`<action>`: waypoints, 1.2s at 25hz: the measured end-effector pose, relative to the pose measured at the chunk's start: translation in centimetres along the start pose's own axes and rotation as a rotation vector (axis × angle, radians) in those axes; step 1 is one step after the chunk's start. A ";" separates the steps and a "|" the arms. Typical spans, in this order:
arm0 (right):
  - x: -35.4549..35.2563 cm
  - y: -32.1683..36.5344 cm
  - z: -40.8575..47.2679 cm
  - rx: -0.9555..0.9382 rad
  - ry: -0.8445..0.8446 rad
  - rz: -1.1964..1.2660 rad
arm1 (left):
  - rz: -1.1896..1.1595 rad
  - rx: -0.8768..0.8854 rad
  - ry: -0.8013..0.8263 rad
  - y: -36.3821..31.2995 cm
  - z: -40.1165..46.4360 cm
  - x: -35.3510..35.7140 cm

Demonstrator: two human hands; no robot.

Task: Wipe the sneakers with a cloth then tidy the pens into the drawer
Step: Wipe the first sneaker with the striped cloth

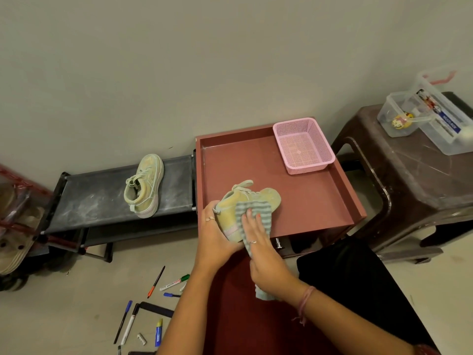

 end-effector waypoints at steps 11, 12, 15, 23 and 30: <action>-5.2 -13.3 8.3 0.325 0.180 -0.095 | 0.069 -0.083 -0.047 1.1 -0.6 0.3; -5.2 -13.1 8.2 0.384 0.196 -0.101 | 0.087 -0.080 -0.047 1.0 -0.6 0.3; -4.5 -9.7 6.4 0.336 0.171 -0.113 | 0.106 -0.089 -0.064 0.5 -0.4 0.2; -2.5 1.5 -0.2 -0.396 0.134 -0.431 | -0.001 -0.199 -0.123 0.1 0.0 0.0; -6.6 -11.2 6.2 0.086 0.048 -0.259 | 0.030 -0.168 -0.038 -0.4 -0.2 0.9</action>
Point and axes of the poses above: each hand's wrist, its own z-axis towards the middle knuckle, its own x-axis out of the palm, y = z × x, the point moved 8 cm from there along z, towards the middle knuckle, and after that the axes turned 1 degree about y, right-handed, at the moved point
